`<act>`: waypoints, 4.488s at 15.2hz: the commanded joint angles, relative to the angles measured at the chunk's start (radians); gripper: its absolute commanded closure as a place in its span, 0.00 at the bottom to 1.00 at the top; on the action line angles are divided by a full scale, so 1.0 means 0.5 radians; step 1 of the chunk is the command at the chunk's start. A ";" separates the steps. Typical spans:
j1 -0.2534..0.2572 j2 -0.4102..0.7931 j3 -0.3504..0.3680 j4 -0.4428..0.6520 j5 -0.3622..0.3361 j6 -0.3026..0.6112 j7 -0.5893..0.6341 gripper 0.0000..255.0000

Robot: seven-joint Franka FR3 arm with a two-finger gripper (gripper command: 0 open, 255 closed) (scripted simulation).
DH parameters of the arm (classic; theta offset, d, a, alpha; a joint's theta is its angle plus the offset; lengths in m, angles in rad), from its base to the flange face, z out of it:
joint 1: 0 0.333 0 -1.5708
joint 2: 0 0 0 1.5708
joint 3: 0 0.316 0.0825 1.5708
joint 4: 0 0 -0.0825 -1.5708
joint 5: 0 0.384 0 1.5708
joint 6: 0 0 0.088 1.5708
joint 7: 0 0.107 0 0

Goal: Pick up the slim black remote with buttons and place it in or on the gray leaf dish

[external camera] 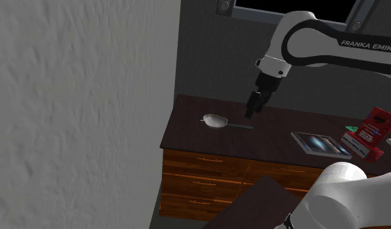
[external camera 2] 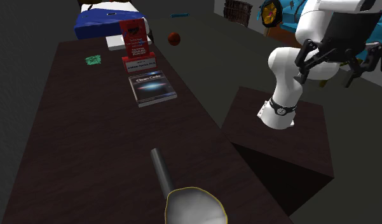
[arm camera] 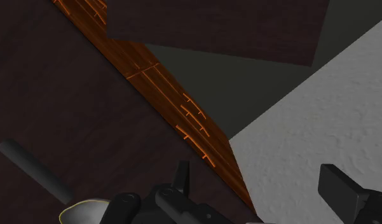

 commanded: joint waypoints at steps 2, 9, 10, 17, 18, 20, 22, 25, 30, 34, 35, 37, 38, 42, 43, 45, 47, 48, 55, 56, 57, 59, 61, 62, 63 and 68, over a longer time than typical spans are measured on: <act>-0.005 0.017 -0.037 -0.028 -0.030 0.042 -0.065 0.00; -0.039 0.232 -0.303 -0.142 -0.226 0.365 -0.511 0.00; -0.042 0.276 -0.341 -0.146 -0.249 0.414 -0.573 0.00; -0.040 0.669 -0.607 -0.085 -0.351 0.762 -1.015 0.00; -0.035 0.736 -0.644 -0.064 -0.353 0.810 -1.080 0.00; -0.024 0.876 -0.716 -0.012 -0.345 0.903 -1.214 0.00; -0.010 1.024 -0.785 0.052 -0.320 0.990 -1.353 0.00; 0.009 1.260 -0.877 0.169 -0.243 1.108 -1.575 0.00; -0.002 1.685 -0.966 0.424 -0.022 1.250 -1.976 0.00; -0.085 2.030 -0.949 0.682 0.181 1.306 -2.281 0.00; -0.114 2.115 -0.935 0.754 0.225 1.312 -2.349 0.00; -0.178 2.281 -0.900 0.907 0.304 1.316 -2.473 0.00; -0.212 2.363 -0.880 0.989 0.337 1.315 -2.528 0.00; -0.295 2.560 -0.821 1.158 0.410 1.342 -2.637 0.00; -0.301 2.578 -0.815 1.157 0.420 1.360 -2.643 0.00; -0.312 2.615 -0.801 1.156 0.440 1.396 -2.655 0.00; -0.323 2.654 -0.788 1.157 0.460 1.431 -2.667 0.00; -0.326 2.665 -0.783 1.157 0.465 1.441 -2.671 0.00; -0.326 2.664 -0.783 1.157 0.465 1.440 -2.671 0.00; -0.326 2.664 -0.783 1.157 0.465 1.440 -2.671 0.00; -0.326 2.664 -0.783 1.157 0.465 1.440 -2.671 1.00; -0.326 2.664 -0.783 1.157 0.465 1.440 -2.671 1.00; -0.326 2.664 -0.784 1.158 0.465 1.439 -2.670 1.00; -0.326 2.662 -0.784 1.156 0.464 1.440 -2.671 1.00; -0.326 2.660 -0.785 1.153 0.464 1.441 -2.672 1.00; -0.317 2.631 -0.797 1.163 0.446 1.403 -2.659 1.00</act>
